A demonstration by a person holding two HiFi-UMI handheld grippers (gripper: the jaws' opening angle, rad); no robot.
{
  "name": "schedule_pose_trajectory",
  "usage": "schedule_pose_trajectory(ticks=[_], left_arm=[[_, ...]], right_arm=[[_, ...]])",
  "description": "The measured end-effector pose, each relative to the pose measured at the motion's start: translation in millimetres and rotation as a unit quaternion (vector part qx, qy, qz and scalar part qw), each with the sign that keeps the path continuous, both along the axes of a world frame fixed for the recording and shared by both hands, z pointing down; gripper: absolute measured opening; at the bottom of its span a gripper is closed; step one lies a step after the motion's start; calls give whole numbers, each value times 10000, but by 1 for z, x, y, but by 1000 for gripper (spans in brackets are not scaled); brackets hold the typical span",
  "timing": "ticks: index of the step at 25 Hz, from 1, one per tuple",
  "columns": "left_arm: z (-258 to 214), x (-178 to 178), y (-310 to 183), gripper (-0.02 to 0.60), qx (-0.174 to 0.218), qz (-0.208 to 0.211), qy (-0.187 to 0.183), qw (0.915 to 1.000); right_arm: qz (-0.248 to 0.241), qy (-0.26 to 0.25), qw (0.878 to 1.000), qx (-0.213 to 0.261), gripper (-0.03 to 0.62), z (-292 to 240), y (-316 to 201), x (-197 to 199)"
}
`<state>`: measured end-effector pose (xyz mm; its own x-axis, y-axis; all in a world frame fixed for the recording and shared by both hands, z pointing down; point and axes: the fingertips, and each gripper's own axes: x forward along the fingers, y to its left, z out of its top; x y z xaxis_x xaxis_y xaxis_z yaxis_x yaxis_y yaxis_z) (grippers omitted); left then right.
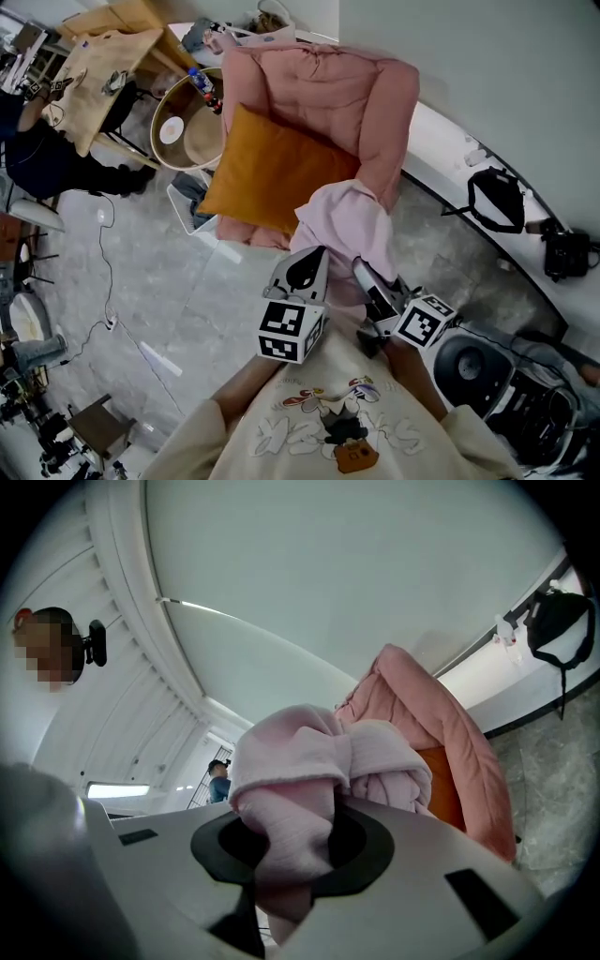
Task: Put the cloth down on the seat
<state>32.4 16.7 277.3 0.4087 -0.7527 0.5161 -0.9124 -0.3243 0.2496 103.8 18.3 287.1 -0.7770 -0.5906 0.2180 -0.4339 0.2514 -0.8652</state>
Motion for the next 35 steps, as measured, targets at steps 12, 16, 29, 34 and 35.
schedule_pose_trajectory(ticks=[12, 16, 29, 34, 35], left_arm=[[10, 4, -16, 3, -180, -269, -144, 9994], [18, 8, -12, 3, -344, -179, -30, 9992], [52, -10, -29, 3, -763, -44, 180, 9969], [73, -16, -41, 3, -938, -50, 216, 9953], [77, -18, -43, 3, -975, -62, 236, 9949]], right_arm=[[-257, -86, 9994, -228, 124, 23, -32, 6], [-256, -43, 9992, -304, 124, 29, -32, 4], [-176, 130, 9984, -522, 126, 52, -49, -15], [-135, 228, 9975, -655, 124, 70, -61, -14], [-134, 258, 9972, -685, 124, 74, -64, -15]])
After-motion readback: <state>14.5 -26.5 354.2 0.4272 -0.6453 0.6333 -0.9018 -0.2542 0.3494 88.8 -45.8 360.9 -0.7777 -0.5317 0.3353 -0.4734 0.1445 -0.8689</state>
